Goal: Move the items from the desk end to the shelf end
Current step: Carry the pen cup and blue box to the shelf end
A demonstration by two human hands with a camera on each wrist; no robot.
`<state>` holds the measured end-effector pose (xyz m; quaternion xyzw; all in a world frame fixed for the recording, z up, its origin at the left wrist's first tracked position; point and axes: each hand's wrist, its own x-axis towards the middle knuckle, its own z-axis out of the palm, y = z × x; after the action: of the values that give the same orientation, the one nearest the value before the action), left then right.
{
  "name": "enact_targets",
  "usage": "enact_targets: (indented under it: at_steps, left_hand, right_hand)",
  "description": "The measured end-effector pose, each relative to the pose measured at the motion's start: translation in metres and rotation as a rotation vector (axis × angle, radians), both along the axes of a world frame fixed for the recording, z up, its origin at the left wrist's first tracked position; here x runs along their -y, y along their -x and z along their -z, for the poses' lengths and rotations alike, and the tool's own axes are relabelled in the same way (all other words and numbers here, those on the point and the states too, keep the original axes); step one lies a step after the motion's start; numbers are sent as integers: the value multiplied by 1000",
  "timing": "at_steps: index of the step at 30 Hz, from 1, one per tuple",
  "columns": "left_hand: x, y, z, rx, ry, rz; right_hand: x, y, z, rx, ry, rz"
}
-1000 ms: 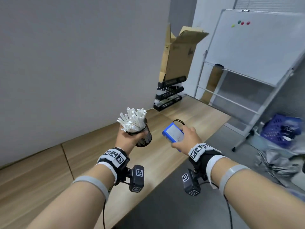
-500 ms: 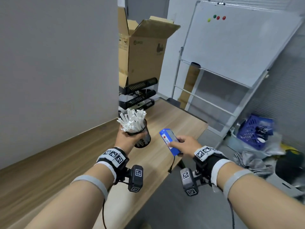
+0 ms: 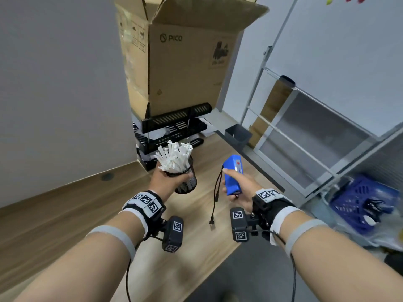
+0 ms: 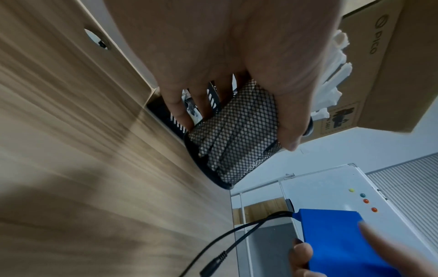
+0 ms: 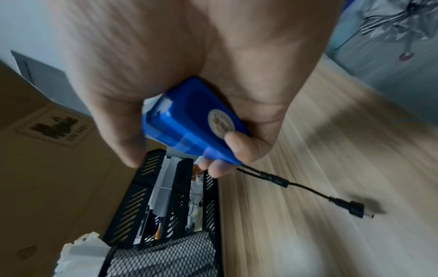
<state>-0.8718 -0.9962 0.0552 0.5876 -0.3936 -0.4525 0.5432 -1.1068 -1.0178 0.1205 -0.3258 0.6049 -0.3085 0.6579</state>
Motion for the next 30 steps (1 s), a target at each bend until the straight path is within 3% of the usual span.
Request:
enact_targets:
  at_steps: [9,13,16,19,25,28,30]
  left_hand:
    - [93,47,53,105,-149,-186]
    - [118,76,70,129,-238,-317]
    - [125,93,76,168,-302,-375]
    - [132,103,74,178,-338,-427]
    - [148,108,76,178,-384,-491]
    - [159,111,76,166,-376,-493]
    - [166,112,77,137,-355,-512]
  right_hand:
    - [205,49,94,-243,-108,-310]
    - [276,63,133,-438,-20,-500]
    - [307,65,140,-647,97,-635]
    - [332,54,148,-586,39,-655]
    - [366,31,171,-841,291,-947]
    - [365,24,164,-921,364,-817]
    - [359,23,160,-990,423,-830]
